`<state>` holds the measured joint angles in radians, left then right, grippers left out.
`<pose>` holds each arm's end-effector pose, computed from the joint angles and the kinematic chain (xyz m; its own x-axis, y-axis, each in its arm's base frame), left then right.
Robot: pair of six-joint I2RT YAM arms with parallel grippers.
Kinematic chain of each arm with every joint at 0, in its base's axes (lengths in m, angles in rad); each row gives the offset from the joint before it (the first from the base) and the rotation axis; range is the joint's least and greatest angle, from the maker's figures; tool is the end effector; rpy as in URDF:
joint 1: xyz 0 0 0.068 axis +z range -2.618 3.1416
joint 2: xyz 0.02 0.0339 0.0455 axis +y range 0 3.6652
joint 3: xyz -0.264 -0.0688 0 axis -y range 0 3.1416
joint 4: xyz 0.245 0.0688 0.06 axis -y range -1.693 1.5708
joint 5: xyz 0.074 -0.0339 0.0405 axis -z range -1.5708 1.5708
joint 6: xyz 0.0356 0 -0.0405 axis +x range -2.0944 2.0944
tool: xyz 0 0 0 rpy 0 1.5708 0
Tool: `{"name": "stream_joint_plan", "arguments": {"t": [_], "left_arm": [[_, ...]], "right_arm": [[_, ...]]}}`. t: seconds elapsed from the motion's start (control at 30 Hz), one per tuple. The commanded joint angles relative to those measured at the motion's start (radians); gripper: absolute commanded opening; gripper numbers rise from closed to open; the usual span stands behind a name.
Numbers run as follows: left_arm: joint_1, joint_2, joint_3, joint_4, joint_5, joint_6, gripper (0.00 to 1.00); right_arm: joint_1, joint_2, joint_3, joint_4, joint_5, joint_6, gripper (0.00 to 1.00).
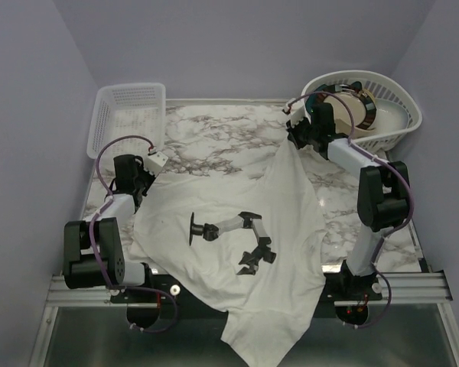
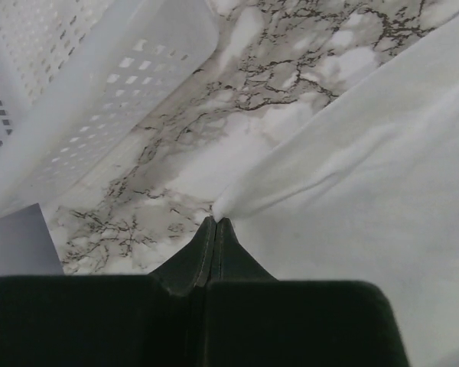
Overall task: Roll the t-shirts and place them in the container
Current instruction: Flatten out the T-shirt at the center of the board, then fold the T-shirt at the center of the board.
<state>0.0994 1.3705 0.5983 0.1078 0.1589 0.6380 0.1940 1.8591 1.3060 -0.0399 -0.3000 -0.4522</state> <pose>0.2700 0.0213 0.1770 -0.4774 0.5434 -0.6905 0.3863 0.8356 0.3905 0.4146 0.0922 0.2286 -0.3077 -0.4859 -0.8181 -0.6216 0.7536 -0.2138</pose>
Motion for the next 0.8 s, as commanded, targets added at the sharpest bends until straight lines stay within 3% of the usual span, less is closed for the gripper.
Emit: {"name": "stream_joint_plan", "arguments": {"t": [0.0, 0.17, 0.37, 0.77], "left_arm": [[0.008, 0.038, 0.055, 0.047, -0.061, 0.025, 0.0], [0.031, 0.027, 0.104, 0.039, -0.078, -0.001, 0.0], [0.057, 0.021, 0.141, 0.038, -0.081, -0.008, 0.0], [0.059, 0.022, 0.181, -0.006, -0.032, 0.008, 0.0]], "right_arm": [[-0.019, 0.052, 0.087, -0.008, 0.019, -0.077, 0.0], [-0.021, 0.016, 0.058, -0.043, 0.009, -0.095, 0.0], [-0.019, -0.066, -0.008, 0.029, 0.093, -0.082, 0.0], [-0.018, -0.024, 0.101, 0.02, 0.084, -0.083, 0.0]]}}
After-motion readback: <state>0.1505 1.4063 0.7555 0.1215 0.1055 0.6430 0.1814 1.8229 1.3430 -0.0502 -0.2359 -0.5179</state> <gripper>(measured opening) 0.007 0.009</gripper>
